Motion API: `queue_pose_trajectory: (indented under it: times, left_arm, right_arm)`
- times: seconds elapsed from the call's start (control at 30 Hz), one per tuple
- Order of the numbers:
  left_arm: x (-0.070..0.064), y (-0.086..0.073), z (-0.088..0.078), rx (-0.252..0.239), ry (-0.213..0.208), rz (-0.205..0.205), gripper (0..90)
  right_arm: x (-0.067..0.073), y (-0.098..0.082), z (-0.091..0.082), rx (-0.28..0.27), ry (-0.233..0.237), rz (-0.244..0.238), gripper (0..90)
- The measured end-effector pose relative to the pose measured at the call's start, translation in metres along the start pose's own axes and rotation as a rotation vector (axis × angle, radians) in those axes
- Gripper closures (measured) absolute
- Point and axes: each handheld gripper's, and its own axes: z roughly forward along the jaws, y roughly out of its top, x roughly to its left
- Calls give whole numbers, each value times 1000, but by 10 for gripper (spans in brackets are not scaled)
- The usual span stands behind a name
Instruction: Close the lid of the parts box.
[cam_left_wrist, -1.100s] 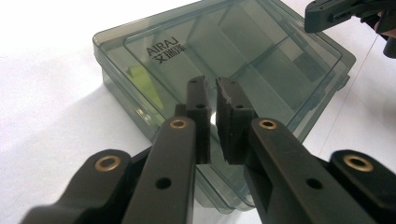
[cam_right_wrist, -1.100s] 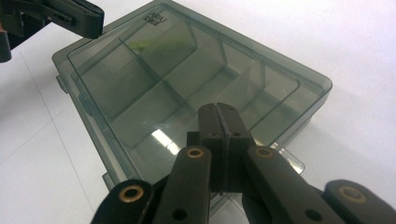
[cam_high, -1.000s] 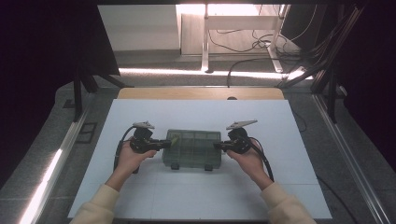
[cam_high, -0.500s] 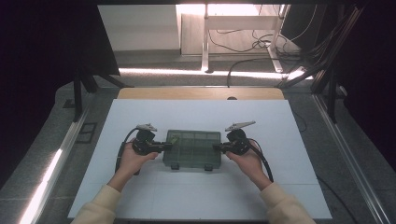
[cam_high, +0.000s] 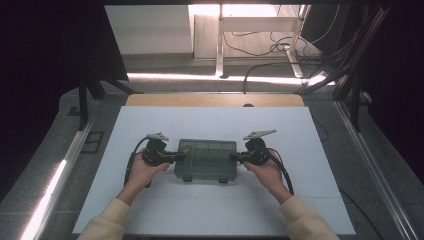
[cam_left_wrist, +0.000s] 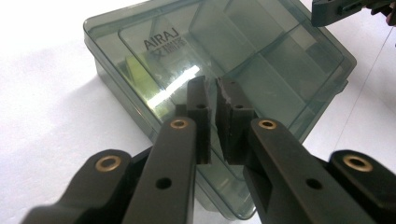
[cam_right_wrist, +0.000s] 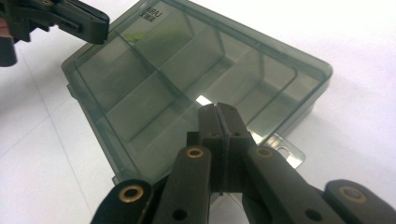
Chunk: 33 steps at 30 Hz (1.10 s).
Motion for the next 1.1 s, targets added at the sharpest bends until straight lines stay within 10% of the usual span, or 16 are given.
queue_pose_trajectory:
  times: [0.87,1.1]
  left_arm:
    - [-9,-40,-44,-101,108,-13,832]
    - [-11,-61,-50,-125,181,-23,486]
  right_arm:
    - [-5,-40,-55,-65,-91,17,892]
    - [-7,-68,-71,-108,-178,27,429]
